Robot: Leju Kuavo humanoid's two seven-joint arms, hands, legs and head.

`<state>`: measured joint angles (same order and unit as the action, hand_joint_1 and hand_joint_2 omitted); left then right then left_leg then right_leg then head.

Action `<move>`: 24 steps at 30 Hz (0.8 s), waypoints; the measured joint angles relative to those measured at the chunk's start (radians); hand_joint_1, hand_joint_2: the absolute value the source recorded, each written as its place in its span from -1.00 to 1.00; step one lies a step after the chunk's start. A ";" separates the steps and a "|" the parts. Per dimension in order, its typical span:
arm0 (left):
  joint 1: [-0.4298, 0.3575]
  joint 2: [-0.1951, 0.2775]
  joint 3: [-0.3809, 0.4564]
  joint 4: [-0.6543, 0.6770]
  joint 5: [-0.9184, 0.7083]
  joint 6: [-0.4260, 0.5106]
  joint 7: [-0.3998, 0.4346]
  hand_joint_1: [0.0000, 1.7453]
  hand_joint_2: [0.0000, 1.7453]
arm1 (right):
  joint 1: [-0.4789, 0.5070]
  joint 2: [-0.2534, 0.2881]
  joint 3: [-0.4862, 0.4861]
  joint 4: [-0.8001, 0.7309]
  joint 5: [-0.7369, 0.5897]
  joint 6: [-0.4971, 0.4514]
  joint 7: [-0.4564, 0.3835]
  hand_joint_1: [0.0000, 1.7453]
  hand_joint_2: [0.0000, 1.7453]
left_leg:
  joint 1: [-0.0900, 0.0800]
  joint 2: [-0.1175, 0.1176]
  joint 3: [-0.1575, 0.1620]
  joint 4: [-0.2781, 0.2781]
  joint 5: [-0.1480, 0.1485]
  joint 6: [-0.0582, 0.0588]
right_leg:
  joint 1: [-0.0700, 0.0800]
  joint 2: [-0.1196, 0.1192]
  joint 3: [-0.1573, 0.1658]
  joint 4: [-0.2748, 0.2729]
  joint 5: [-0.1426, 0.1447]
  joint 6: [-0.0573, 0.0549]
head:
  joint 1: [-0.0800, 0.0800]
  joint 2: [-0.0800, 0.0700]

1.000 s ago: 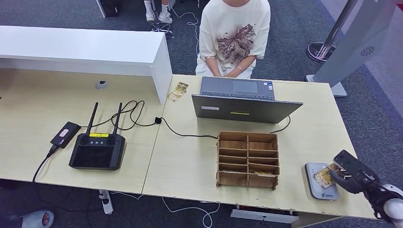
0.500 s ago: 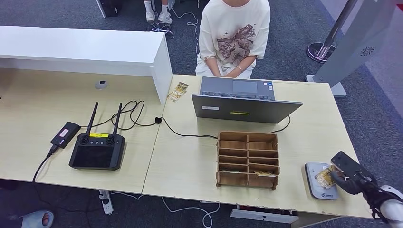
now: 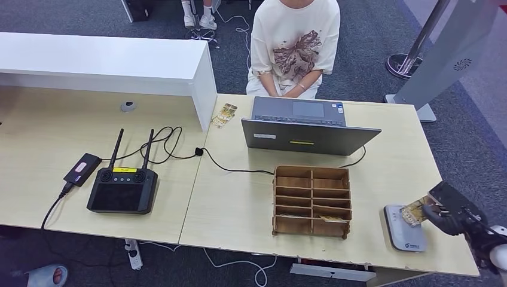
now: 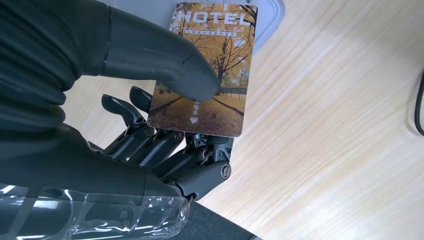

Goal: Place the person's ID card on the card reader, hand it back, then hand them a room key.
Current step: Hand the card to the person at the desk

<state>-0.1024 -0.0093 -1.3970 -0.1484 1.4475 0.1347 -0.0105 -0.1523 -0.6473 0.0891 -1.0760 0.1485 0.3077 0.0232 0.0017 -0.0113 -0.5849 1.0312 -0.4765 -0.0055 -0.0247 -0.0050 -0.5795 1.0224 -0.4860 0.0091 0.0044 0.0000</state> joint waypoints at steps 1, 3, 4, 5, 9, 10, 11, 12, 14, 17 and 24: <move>0.000 0.000 0.000 0.000 0.000 0.000 0.000 -1.00 -1.00 | -0.001 -0.001 -0.003 -0.002 0.000 0.001 0.000 1.00 1.00 | 0.000 0.000 0.000 0.000 0.000 0.000 | 0.000 0.000 0.000 0.000 0.000 0.000 | 0.000 0.000; 0.000 0.000 0.000 0.000 0.001 0.000 -0.001 -1.00 -1.00 | -0.002 -0.001 -0.009 -0.006 -0.001 0.002 -0.001 1.00 1.00 | 0.000 0.000 0.000 0.000 0.000 0.000 | 0.000 0.000 0.000 0.000 0.000 0.000 | 0.000 0.000; 0.000 0.000 0.000 0.000 0.001 0.000 -0.001 -1.00 -1.00 | -0.002 -0.001 -0.011 -0.007 -0.002 0.002 -0.002 1.00 1.00 | 0.000 0.000 0.000 0.000 0.000 0.000 | 0.000 0.000 0.000 0.000 0.000 0.000 | 0.000 0.000; 0.000 0.000 0.000 0.000 0.002 0.000 -0.001 -1.00 -1.00 | -0.002 -0.001 -0.012 -0.009 -0.005 0.003 -0.005 1.00 1.00 | 0.000 0.000 0.000 0.000 0.000 0.000 | 0.000 0.000 0.000 0.000 0.000 0.000 | 0.000 0.000; 0.000 0.000 0.000 0.000 0.008 0.000 -0.004 -1.00 -1.00 | -0.009 -0.014 -0.018 -0.024 -0.044 0.026 -0.016 1.00 1.00 | 0.000 0.000 0.000 0.000 0.000 0.000 | 0.000 0.000 0.000 0.000 0.000 0.000 | 0.000 0.000; 0.000 0.000 0.000 0.000 0.010 0.000 -0.006 -1.00 -1.00 | -0.013 -0.020 -0.019 -0.029 -0.058 0.036 -0.019 1.00 1.00 | 0.000 0.000 0.000 0.000 0.000 0.000 | 0.000 0.000 0.000 0.000 0.000 0.000 | 0.000 0.000; 0.000 0.000 0.000 0.000 0.011 0.000 -0.008 -1.00 -1.00 | -0.017 -0.026 -0.019 -0.034 -0.072 0.046 -0.021 1.00 1.00 | 0.000 0.000 0.000 0.000 0.000 0.000 | 0.000 0.000 0.000 0.000 0.000 0.000 | 0.000 0.000; 0.000 0.000 0.000 0.000 0.013 0.000 -0.009 -1.00 -1.00 | -0.022 -0.033 -0.020 -0.040 -0.088 0.055 -0.024 1.00 1.00 | 0.000 0.000 0.000 0.000 0.000 0.000 | 0.000 0.000 0.000 0.000 0.000 0.000 | 0.000 0.000; 0.000 0.000 0.000 0.000 0.017 0.000 -0.010 -1.00 -1.00 | -0.032 -0.045 -0.020 -0.053 -0.123 0.071 -0.030 1.00 1.00 | 0.000 0.000 0.000 0.000 0.000 0.000 | 0.000 0.000 0.000 0.000 0.000 0.000 | 0.000 0.000; 0.000 0.000 0.000 0.000 0.019 0.000 -0.010 -1.00 -1.00 | -0.047 -0.062 -0.020 -0.069 -0.154 0.085 -0.035 1.00 1.00 | 0.000 0.000 0.000 0.000 0.000 0.000 | 0.000 0.000 0.000 0.000 0.000 0.000 | 0.000 0.000; 0.000 0.000 0.000 0.000 0.021 0.000 -0.012 -1.00 -1.00 | -0.055 -0.077 -0.020 -0.085 -0.177 0.096 -0.042 1.00 1.00 | 0.000 0.000 0.000 0.000 0.000 0.000 | 0.000 0.000 0.000 0.000 0.000 0.000 | 0.000 0.000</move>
<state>-0.1028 -0.0095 -1.3970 -0.1484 1.4682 0.1343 -0.0220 -0.2077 -0.7243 0.0694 -1.1606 -0.0283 0.4035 -0.0183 0.0017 -0.0113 -0.5851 1.0313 -0.4766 -0.0055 -0.0246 -0.0049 -0.5796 1.0225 -0.4860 0.0091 0.0042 0.0000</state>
